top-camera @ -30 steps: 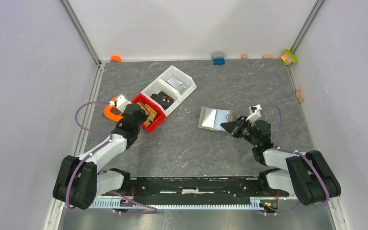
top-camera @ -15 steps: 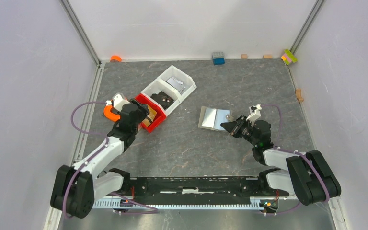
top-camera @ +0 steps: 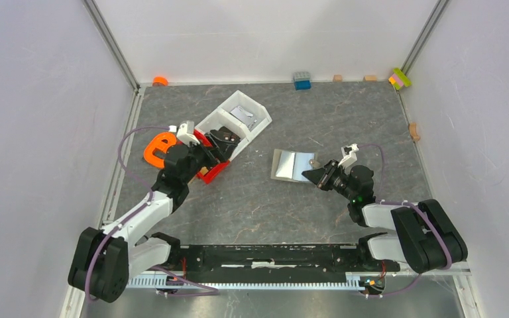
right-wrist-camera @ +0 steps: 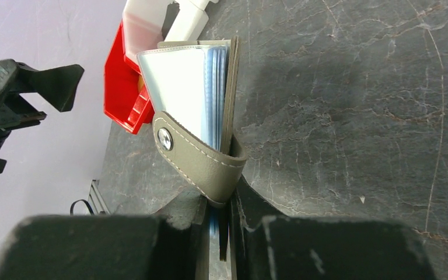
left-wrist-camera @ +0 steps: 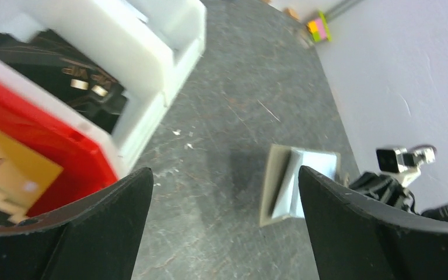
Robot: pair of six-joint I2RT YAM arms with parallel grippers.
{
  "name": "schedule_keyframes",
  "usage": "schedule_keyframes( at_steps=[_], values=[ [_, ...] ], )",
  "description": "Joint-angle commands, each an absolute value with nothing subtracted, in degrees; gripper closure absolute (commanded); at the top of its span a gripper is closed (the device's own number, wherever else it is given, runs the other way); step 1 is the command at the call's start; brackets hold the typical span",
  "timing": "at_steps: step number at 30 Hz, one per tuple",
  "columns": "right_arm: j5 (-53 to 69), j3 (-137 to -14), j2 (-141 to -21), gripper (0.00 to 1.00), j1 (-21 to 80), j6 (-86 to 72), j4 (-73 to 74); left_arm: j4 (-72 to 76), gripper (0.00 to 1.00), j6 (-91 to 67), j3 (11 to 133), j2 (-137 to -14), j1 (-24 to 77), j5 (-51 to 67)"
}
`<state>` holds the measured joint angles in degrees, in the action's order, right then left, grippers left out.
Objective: Take the credit cards out of the card holder
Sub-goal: Place the credit card in the storage box, then remove the credit card from the card holder.
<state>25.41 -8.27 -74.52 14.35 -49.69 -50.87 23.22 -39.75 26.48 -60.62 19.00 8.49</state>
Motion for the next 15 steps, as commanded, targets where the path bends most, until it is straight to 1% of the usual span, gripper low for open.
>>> schedule_keyframes(
  at_steps=[1, 4, 8, 10, 11, 14, 15],
  values=[
    [27.2, -10.3, -74.6, 0.98, 14.1, -50.2, -56.8, 30.1, 0.0, -37.5, 27.9, -64.0, 22.7, 15.7],
    [27.4, -10.4, -74.8, 0.98, 14.1, -50.2, -57.0, 29.7, 0.0, -37.1, 28.6, -64.9, 27.1, 13.2],
    [27.4, -10.1, -75.1, 0.97, 14.1, -50.2, -57.3, 27.2, 0.0, -37.2, 30.9, -65.9, 34.0, 5.3],
    [27.8, -10.1, -75.6, 0.97, 14.1, -50.5, -58.0, 21.4, 0.01, -37.1, 35.2, -67.5, 35.5, 3.1],
    [27.9, -10.1, -75.7, 0.96, 14.1, -50.6, -58.3, 18.9, 0.03, -36.5, 37.5, -68.8, 36.1, 1.9],
    [28.0, -9.8, -76.0, 0.95, 14.2, -50.8, -59.1, 20.3, 0.03, -34.1, 39.9, -72.9, 36.8, 1.1],
    [28.2, -9.9, -76.2, 0.95, 14.2, -51.0, -59.1, 21.8, 0.02, -33.3, 39.9, -74.4, 37.2, 1.3]
  ],
)
